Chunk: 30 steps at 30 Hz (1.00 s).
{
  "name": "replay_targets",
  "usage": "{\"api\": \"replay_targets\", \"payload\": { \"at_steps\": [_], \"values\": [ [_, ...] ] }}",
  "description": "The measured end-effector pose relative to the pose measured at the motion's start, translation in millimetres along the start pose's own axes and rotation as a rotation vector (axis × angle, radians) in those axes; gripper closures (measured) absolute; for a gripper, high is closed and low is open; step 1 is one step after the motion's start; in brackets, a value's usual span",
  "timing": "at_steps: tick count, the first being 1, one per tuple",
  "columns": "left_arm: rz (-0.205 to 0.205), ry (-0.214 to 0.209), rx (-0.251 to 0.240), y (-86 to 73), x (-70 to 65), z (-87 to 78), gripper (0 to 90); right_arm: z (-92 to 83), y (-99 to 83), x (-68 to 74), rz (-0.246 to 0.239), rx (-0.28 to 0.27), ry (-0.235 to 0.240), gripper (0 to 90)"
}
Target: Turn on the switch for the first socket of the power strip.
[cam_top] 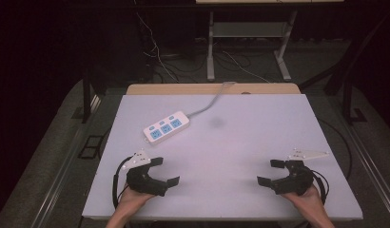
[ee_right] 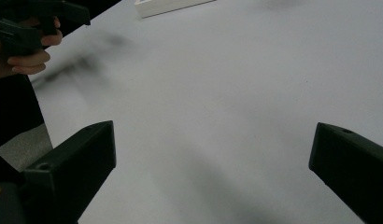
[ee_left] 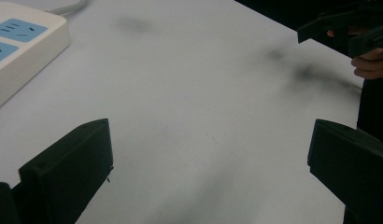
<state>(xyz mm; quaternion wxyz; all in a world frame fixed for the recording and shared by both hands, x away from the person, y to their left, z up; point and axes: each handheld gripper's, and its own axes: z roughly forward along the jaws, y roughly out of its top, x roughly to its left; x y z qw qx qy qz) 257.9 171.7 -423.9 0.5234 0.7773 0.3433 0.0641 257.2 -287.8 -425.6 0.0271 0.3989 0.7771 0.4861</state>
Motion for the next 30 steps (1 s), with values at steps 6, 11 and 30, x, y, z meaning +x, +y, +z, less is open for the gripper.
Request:
{"api": "replay_targets", "payload": {
  "at_steps": [6,11,30],
  "values": [
    [0.006,-0.006,0.007,0.0,-0.6,0.6,0.0,0.5,-0.5,0.5,-0.002,0.009,0.003,0.2],
    [0.007,-0.009,0.005,-0.1,-1.0,0.7,0.0,0.7,-0.6,0.6,-0.009,0.014,0.004,0.2],
    [-0.005,-0.019,0.015,3.3,-1.6,0.5,0.0,-0.6,-1.7,-0.1,0.004,0.029,0.008,0.2]
  ]
}}
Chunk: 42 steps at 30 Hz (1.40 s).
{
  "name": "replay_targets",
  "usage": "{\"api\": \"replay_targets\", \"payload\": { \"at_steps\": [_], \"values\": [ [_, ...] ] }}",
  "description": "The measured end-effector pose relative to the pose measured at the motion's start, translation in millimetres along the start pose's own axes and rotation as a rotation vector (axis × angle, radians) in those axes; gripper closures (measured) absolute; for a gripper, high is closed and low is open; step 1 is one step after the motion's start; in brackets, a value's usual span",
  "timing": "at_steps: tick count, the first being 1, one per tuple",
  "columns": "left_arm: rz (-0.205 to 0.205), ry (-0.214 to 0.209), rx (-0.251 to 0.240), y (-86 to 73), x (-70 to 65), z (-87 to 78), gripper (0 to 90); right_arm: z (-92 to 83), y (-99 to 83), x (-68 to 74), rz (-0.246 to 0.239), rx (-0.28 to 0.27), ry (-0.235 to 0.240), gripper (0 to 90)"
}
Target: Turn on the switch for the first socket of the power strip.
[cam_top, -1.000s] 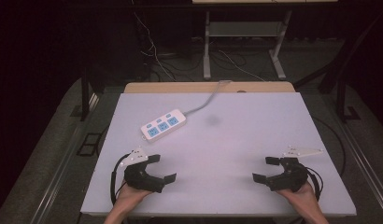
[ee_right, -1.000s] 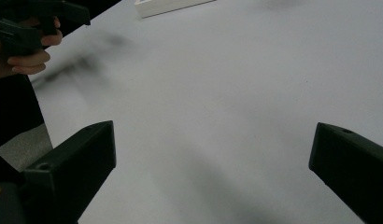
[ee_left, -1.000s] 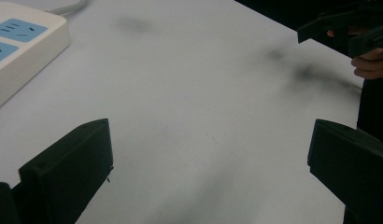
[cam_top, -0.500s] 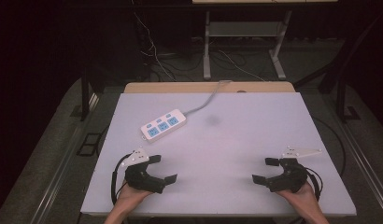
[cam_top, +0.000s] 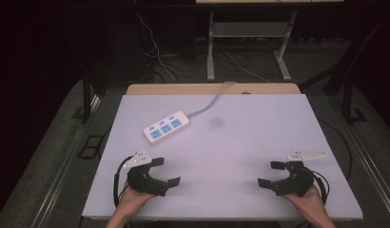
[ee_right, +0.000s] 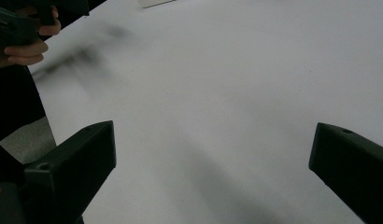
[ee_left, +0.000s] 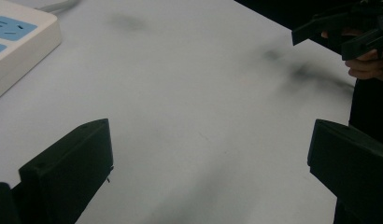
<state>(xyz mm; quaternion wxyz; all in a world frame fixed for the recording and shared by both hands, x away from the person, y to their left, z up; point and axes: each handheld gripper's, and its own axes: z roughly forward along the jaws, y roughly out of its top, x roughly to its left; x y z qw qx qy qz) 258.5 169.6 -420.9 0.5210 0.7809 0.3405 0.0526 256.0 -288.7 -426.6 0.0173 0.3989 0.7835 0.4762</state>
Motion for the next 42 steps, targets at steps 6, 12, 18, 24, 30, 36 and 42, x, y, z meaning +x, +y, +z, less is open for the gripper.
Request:
{"api": "replay_targets", "payload": {
  "at_steps": [6,12,18,24,30,36,42],
  "values": [
    [-0.005,0.004,0.007,4.2,0.6,-0.9,0.0,-0.8,-0.2,-0.2,0.001,0.000,-0.004,0.2],
    [-0.008,-0.004,0.025,9.2,1.7,-1.1,0.0,-0.5,-0.5,0.5,-0.005,0.000,-0.005,0.2],
    [-0.012,-0.010,0.045,13.6,3.3,-2.9,0.0,-1.6,-0.4,1.5,-0.011,-0.010,-0.015,0.2],
    [-0.009,-0.007,0.060,16.9,3.9,-3.8,0.0,-2.8,-0.2,2.7,-0.020,-0.016,-0.021,0.2],
    [-0.009,-0.005,0.075,21.7,6.1,-3.9,0.0,-3.4,-0.3,2.5,-0.017,-0.019,-0.025,0.2],
    [-0.016,0.004,0.086,26.4,11.9,-4.1,0.0,-3.6,-0.7,2.0,-0.017,-0.019,-0.027,0.2],
    [-0.008,0.009,0.098,33.2,15.3,-3.9,0.2,-3.3,-0.9,2.0,-0.014,-0.016,-0.028,0.2]
  ]
}}
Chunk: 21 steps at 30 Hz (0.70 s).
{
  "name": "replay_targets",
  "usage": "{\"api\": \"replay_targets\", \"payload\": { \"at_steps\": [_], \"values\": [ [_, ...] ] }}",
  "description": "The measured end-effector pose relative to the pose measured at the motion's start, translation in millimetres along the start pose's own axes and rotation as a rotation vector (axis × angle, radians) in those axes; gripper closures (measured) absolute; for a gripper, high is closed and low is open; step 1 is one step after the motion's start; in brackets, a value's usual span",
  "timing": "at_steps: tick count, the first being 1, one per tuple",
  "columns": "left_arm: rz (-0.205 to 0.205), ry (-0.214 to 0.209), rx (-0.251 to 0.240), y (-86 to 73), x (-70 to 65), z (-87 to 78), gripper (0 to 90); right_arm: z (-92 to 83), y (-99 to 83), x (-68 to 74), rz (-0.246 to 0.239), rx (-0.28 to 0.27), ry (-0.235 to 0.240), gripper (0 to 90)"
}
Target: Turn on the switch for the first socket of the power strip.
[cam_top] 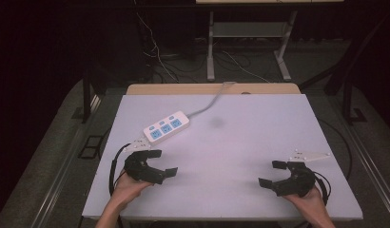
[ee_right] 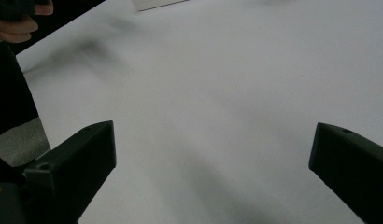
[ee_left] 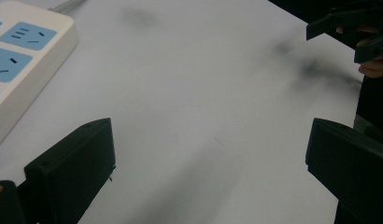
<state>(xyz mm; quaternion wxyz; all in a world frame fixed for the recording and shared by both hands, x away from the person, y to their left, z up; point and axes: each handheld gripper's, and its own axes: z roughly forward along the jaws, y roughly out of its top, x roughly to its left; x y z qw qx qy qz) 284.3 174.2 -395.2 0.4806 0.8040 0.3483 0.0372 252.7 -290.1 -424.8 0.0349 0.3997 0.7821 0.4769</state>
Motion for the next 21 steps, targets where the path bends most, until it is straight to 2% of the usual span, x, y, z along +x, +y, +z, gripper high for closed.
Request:
{"api": "replay_targets", "payload": {
  "at_steps": [21],
  "values": [
    [0.032,0.051,0.055,32.0,14.5,-4.3,0.2,1.2,-0.3,1.1,-0.011,0.007,0.002,0.2]
  ]
}}
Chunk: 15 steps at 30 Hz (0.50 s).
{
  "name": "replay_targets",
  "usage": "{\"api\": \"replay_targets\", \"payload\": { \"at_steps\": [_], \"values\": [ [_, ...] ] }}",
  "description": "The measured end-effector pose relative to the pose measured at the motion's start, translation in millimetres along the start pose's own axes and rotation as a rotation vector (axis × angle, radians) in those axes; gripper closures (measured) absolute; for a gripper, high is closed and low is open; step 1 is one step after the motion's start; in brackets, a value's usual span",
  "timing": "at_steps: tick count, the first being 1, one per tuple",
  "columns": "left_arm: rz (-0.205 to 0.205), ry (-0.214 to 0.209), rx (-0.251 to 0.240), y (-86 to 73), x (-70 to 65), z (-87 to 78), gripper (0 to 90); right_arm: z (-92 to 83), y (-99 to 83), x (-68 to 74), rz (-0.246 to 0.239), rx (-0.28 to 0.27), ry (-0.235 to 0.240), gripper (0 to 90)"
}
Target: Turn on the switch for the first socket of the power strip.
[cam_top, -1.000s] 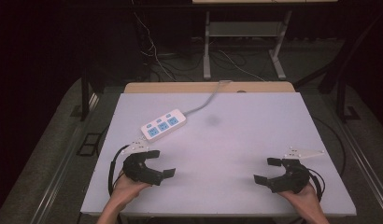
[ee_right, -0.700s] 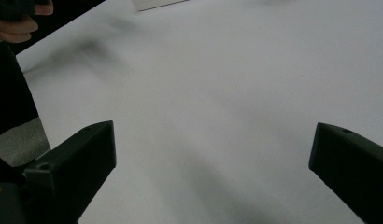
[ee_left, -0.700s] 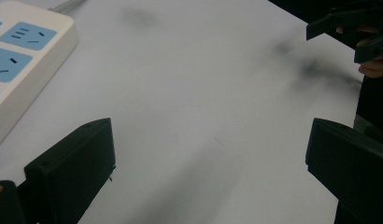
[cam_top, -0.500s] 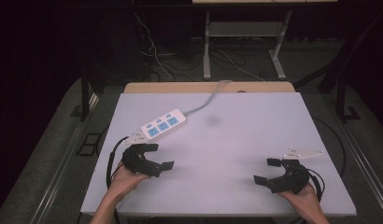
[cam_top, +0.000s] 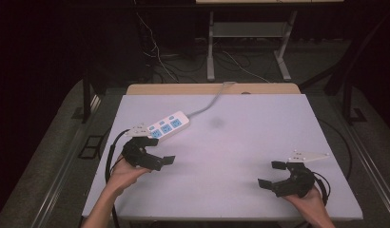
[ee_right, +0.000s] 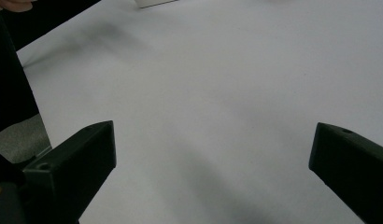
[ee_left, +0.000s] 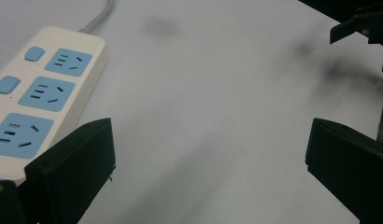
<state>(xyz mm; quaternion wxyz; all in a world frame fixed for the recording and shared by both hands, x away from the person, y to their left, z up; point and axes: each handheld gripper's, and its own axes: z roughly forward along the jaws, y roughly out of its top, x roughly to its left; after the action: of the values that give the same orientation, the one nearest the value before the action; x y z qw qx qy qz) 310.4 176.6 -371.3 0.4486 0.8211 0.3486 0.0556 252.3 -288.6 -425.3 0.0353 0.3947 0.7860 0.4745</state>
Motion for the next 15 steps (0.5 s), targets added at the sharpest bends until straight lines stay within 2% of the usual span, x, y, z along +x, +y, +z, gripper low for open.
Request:
{"api": "replay_targets", "payload": {
  "at_steps": [15],
  "values": [
    [0.020,0.031,0.031,25.9,11.2,1.2,0.1,-0.1,-0.2,0.2,0.002,0.003,-0.001,0.2]
  ]
}}
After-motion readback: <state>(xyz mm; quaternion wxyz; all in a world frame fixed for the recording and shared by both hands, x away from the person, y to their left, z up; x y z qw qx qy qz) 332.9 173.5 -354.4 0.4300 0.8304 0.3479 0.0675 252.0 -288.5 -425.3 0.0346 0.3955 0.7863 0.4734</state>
